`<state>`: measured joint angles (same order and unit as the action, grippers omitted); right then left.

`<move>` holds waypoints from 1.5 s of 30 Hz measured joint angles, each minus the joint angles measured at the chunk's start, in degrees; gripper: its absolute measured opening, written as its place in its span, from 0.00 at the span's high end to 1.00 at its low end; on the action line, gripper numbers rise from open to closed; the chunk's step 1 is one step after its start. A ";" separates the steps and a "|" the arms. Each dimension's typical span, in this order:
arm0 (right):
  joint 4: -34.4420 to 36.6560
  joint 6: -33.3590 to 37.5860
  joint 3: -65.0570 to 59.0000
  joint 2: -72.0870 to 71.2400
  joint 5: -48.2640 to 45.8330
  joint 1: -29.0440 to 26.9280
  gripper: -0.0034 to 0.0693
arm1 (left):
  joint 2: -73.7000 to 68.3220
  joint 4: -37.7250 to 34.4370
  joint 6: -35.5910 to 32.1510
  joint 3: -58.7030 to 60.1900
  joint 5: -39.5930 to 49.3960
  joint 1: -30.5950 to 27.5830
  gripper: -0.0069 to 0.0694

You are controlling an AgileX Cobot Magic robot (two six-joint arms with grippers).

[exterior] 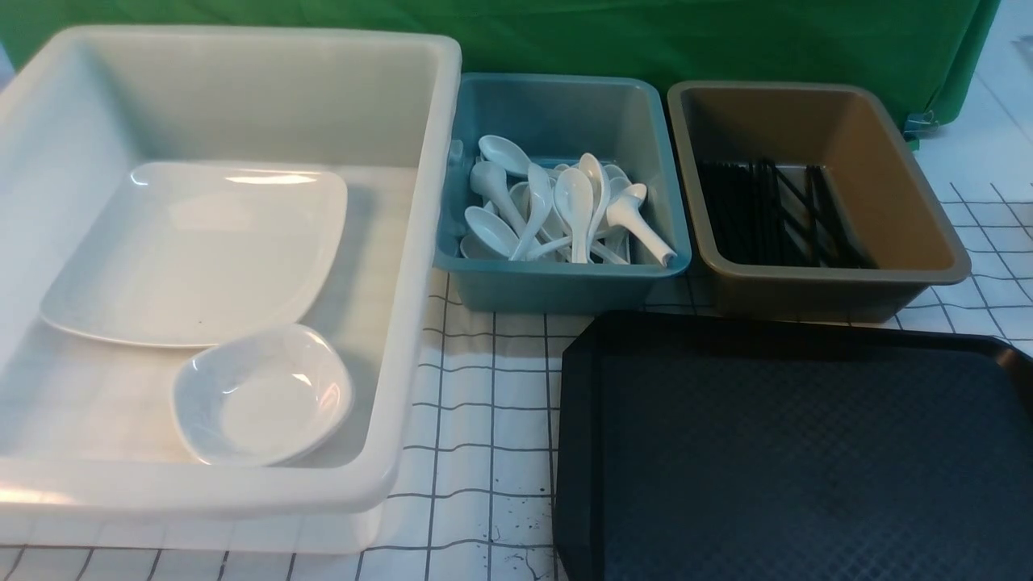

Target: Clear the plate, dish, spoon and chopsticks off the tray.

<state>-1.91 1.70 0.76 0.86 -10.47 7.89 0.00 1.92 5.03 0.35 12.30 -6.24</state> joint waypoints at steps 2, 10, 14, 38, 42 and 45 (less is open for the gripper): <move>0.00 0.00 0.00 0.00 0.00 0.00 0.62 | 0.02 -0.17 -0.06 0.00 0.05 1.11 0.90; 0.00 0.00 0.00 0.00 0.00 0.00 0.62 | 0.02 -1.92 -0.10 0.00 0.04 1.79 0.90; 0.00 0.00 0.00 0.00 0.00 0.00 0.62 | 0.02 -1.92 -0.12 0.00 0.04 1.79 0.90; 0.00 0.00 0.00 0.00 0.00 0.00 0.62 | 0.02 -1.92 -0.39 0.00 -0.01 1.79 0.90; 0.00 0.00 0.00 0.00 0.00 0.00 0.62 | 0.02 -1.92 -0.39 0.00 -0.01 1.79 0.90; 0.00 0.00 0.00 0.00 0.00 0.00 0.62 | 0.02 -1.92 -0.39 0.00 -0.01 1.79 0.90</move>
<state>-1.91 1.70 0.76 0.86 -10.47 7.89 0.02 0.00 4.64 0.35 12.30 -4.46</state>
